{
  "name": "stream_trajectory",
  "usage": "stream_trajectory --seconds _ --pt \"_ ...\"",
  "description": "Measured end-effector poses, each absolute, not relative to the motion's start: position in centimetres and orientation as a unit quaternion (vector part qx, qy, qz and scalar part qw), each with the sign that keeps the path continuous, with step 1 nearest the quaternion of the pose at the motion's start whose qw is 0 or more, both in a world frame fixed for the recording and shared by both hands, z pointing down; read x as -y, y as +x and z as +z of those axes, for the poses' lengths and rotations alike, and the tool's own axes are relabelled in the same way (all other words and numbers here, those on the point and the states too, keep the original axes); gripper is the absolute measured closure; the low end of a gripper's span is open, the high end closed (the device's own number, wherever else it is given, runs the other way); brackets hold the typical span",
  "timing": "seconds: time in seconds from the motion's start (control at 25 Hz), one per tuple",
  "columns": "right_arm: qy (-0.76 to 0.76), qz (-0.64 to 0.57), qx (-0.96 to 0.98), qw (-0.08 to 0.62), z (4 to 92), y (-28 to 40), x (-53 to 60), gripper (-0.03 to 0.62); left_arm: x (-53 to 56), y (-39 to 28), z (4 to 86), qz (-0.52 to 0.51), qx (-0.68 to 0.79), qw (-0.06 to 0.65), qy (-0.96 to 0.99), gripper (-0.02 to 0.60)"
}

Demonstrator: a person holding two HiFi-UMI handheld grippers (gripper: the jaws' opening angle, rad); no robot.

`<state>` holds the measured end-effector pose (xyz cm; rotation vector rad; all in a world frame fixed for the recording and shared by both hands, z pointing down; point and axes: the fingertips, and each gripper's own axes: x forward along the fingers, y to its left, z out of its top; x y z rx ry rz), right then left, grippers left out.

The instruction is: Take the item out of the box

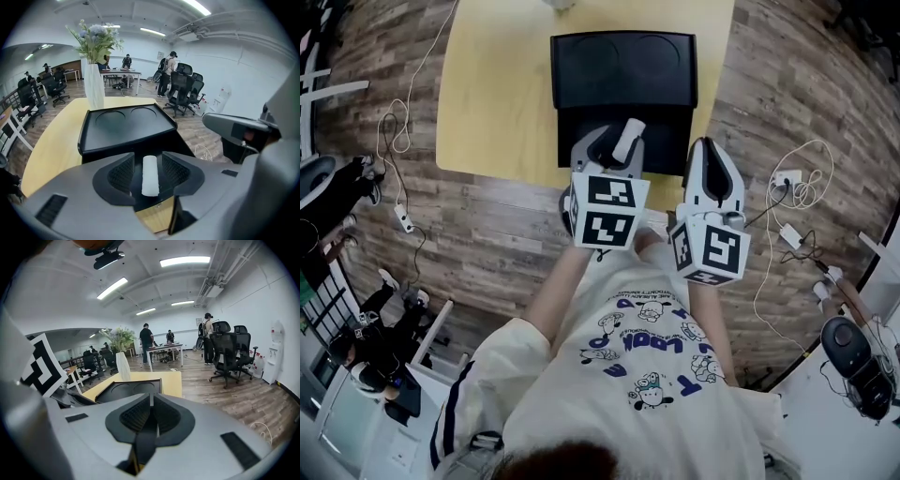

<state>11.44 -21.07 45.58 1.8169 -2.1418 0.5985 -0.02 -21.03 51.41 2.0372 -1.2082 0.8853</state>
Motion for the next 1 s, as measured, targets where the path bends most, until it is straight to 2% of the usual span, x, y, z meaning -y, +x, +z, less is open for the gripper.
stream_trajectory --seconds 0.28,1.0 --pt "0.638 0.222 0.724 0.14 46.7 12.4 21.1 0.551 21.8 0.9 53.2 0.376 0.423 0.308 0.765 0.379" --pt "0.659 0.251 0.694 0.145 48.7 13.5 21.0 0.551 21.3 2.5 58.0 0.46 0.34 0.341 0.746 0.37"
